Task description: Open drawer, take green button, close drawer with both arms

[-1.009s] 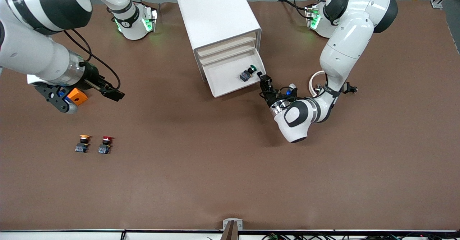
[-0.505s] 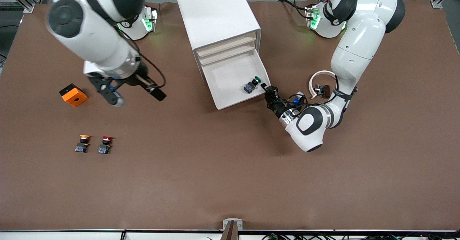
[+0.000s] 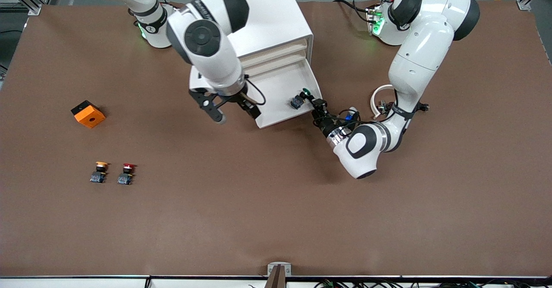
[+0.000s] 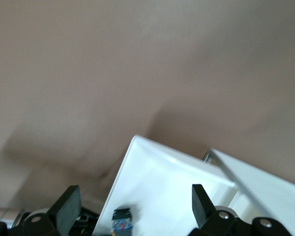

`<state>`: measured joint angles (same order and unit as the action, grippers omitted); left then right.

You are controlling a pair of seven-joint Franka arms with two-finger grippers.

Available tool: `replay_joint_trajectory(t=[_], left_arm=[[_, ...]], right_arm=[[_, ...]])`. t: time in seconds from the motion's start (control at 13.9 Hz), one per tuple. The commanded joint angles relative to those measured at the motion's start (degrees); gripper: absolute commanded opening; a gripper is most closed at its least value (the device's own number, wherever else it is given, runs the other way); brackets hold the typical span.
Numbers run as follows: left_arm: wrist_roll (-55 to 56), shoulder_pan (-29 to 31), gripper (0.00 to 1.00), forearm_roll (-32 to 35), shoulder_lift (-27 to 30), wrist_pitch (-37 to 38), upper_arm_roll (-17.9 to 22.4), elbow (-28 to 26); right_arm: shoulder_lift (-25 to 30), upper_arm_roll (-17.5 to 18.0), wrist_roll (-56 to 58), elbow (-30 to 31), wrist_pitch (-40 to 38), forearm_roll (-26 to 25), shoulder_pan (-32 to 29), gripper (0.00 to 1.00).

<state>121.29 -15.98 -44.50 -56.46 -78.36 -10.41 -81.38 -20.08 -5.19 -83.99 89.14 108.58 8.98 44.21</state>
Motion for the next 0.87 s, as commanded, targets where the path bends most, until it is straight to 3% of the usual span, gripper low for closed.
replay_joint_trajectory(t=[0.0,0.14,0.22,0.29,0.36,0.5,0.79], left_arm=[[-0.4,-1.2,0.15,-1.1,0.1,0.3,-0.3,-0.4],[-0.4,-1.2,0.17,-1.0,0.1,0.3,-0.3,-0.3],[-0.5,-1.0,0.52,-0.9,0.1,0.3,-0.3,-0.3],[-0.5,-0.7,0.71,-0.6,0.2,0.3,-0.3,-0.2],[-0.6,-0.5,1.00,-0.5,0.3,0.3,-0.1,0.0],[-2.5,-0.2,1.00,0.5,1.1,0.3,0.4,0.3],[-3.8,0.9,1.00,7.0,1.7,0.1,0.4,6.2]], right_arm=[[-1.5,-0.8,-2.8,-1.2,1.5,-0.1,2.6,1.00],[-3.0,-0.8,-5.0,-1.3,3.9,-0.2,4.4,1.00],[-3.4,-0.8,-5.0,-1.3,4.5,-0.2,4.7,1.00],[-3.8,-0.9,-5.0,-1.3,4.6,-0.3,5.4,1.00],[-4.0,-0.9,-5.0,-1.3,4.7,-0.7,5.9,1.00],[-5.1,-0.8,-4.5,-1.3,4.7,-3.0,6.8,1.00],[-8.6,-0.8,-4.0,-2.5,7.1,-4.1,10.3,1.00]])
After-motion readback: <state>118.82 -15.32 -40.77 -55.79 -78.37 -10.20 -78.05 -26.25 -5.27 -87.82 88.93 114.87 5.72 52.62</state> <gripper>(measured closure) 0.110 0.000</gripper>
